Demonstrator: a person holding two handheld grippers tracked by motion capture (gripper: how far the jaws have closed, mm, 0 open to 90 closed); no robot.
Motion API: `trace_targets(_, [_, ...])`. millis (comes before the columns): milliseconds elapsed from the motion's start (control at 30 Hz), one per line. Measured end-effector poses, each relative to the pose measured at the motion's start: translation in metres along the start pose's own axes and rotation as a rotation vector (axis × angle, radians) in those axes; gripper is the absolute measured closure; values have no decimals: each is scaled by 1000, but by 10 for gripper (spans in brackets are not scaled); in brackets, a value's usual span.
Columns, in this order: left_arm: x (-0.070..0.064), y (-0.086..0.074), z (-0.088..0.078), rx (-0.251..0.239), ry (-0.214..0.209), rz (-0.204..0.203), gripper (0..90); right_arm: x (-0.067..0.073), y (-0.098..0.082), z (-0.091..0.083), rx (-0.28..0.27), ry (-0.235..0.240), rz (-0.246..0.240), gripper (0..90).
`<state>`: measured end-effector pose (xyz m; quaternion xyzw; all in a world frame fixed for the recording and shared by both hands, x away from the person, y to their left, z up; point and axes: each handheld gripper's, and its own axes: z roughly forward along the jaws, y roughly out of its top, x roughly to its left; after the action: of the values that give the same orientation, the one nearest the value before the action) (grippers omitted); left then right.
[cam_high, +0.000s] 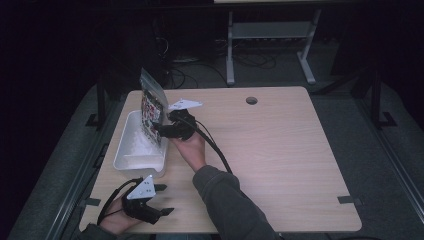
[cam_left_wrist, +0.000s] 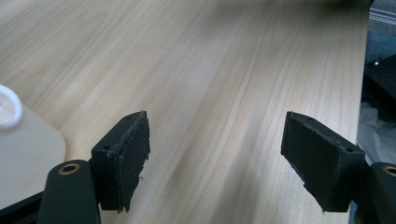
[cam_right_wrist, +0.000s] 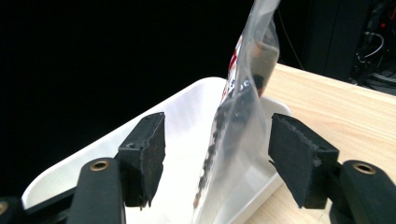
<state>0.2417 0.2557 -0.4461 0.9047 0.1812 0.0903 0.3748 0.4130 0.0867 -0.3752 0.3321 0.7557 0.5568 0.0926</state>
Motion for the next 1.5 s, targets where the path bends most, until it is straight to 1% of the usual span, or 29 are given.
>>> trace_targets(200, [0,0,1,3,-5,-1,231,-4,-2,-14,-3,24,1,346])
trace_targets(300, [-1,0,2,4,-4,0,231,-7,-4,-21,-3,41,21,344])
trace_targets(333, [-1,0,2,3,-3,1,231,-8,-5,-23,-5,44,19,343])
trace_targets(567, [-1,0,3,4,-1,0,230,-12,-8,-38,10,54,11,331])
trace_targets(733, [-1,0,2,1,-1,-3,230,-18,-12,-49,16,61,24,324])
trace_targets(1033, [0,0,3,0,-4,-5,228,-36,-23,-72,17,53,61,299])
trace_targets(1133, [1,0,4,1,-6,-13,228,-41,-27,-79,14,46,62,298])
trace_targets(1367, [1,0,4,-3,-2,-17,228,-53,-36,-96,23,29,76,287])
trace_targets(1500, [1,0,4,-6,-6,-16,228,-58,-39,-103,23,23,78,286])
